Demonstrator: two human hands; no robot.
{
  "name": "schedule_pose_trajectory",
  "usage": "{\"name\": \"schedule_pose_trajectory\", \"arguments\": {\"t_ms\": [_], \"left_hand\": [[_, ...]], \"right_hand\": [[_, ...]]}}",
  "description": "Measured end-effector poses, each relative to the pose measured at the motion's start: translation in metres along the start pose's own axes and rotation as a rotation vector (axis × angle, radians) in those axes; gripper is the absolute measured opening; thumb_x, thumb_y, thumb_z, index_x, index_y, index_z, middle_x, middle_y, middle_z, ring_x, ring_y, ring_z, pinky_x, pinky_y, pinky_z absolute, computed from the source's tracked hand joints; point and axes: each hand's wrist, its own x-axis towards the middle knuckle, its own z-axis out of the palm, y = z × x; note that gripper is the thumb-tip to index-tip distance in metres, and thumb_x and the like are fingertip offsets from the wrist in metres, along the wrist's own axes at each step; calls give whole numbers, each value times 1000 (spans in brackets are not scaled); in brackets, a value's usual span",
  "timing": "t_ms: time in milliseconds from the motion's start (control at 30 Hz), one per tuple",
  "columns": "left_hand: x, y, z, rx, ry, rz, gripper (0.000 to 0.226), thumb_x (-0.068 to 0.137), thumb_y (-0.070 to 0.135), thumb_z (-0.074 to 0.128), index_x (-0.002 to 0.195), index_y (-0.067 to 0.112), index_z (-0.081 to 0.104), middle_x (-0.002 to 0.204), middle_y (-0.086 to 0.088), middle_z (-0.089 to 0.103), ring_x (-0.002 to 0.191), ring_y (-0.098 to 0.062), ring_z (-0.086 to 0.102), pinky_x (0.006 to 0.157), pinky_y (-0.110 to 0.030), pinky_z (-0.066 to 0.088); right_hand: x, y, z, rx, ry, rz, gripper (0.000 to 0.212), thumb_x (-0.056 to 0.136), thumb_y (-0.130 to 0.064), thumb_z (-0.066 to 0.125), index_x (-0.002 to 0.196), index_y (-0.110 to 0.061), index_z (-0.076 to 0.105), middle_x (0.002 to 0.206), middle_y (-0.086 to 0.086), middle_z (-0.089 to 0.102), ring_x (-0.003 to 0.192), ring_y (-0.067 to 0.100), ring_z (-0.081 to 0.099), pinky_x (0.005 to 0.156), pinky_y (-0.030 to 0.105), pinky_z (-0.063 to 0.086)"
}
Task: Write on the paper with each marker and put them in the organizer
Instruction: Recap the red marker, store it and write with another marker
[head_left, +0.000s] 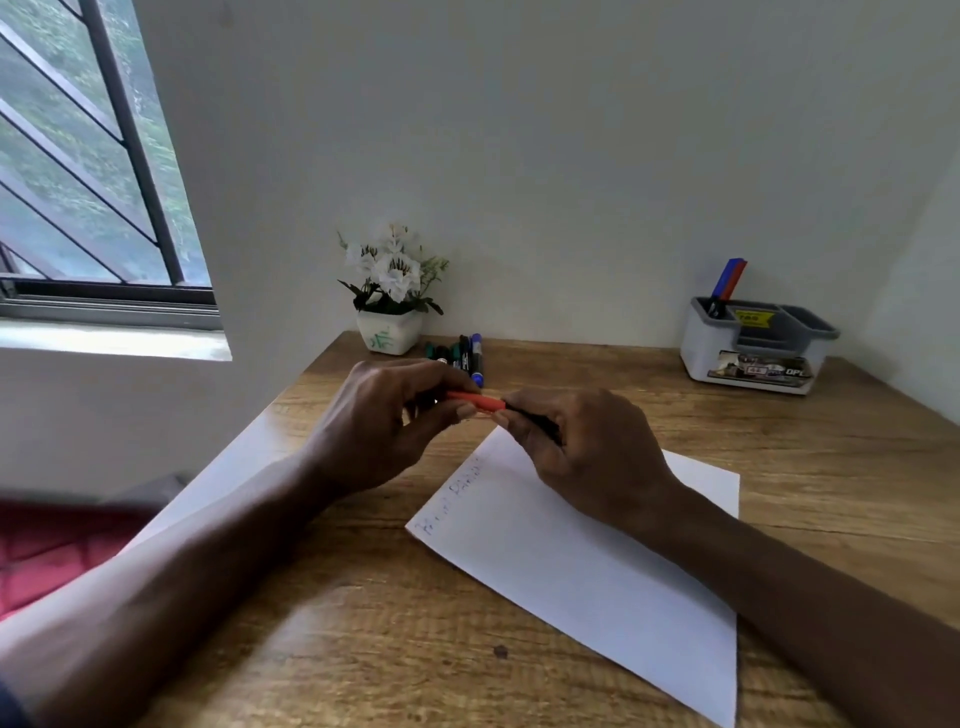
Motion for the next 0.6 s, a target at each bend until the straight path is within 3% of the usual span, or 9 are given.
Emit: {"name": "schedule_pose_trajectory", "arguments": {"t_ms": [100,167,267,333,367,467,600], "left_hand": [[0,-4,-5,20,51,-24,22,96,39,72,109,23,79,81,15,72,68,-9,66,60,-33,54],[0,-12,-8,68,67,-80,24,96,45,70,108,26,80,80,20,69,69,-5,65,59,-34,54],[-1,-27,-10,198,-73,-208,23,95,54,67,106,38,79,96,20,70,76,1,63,65,-36,57],[-2,-34,-7,236,-184,-282,22,92,57,68,106,43,78,109,22,68,86,2,63,75,-39,59],[-3,-35,-6,250,-216,-300,23,90,58,69,107,44,78,114,23,67,94,0,63,81,-40,58],[-2,-35,-5,309,-277,-358,35,86,68,66,110,46,77,128,21,63,121,-6,55,99,-44,49],[-1,-27,-7,363,-336,-442,55,83,80,57,126,47,67,147,15,54,139,-14,44,108,-45,41]], "right_hand": [[-2,3,-2,16,25,62,35,97,-51,47,123,-40,69,87,-15,75,69,4,60,58,24,43],[0,6,-3,116,19,122,35,99,-34,52,131,-33,66,93,-16,71,73,-2,58,62,12,37],[2,13,-6,272,3,152,47,99,-16,57,143,-30,54,101,-14,65,76,-11,59,69,4,41],[3,17,-6,402,-5,169,53,98,-13,60,142,-41,50,111,-7,71,76,1,67,73,17,54],[3,17,-7,479,-11,199,50,98,-10,60,135,-43,54,107,-2,73,69,10,70,65,25,58],[4,14,-7,689,-14,310,28,99,-6,58,117,-26,67,93,6,73,60,21,71,52,27,53],[4,12,-7,984,-136,487,17,97,-12,62,109,-15,73,93,12,76,75,22,71,63,31,55]]}}
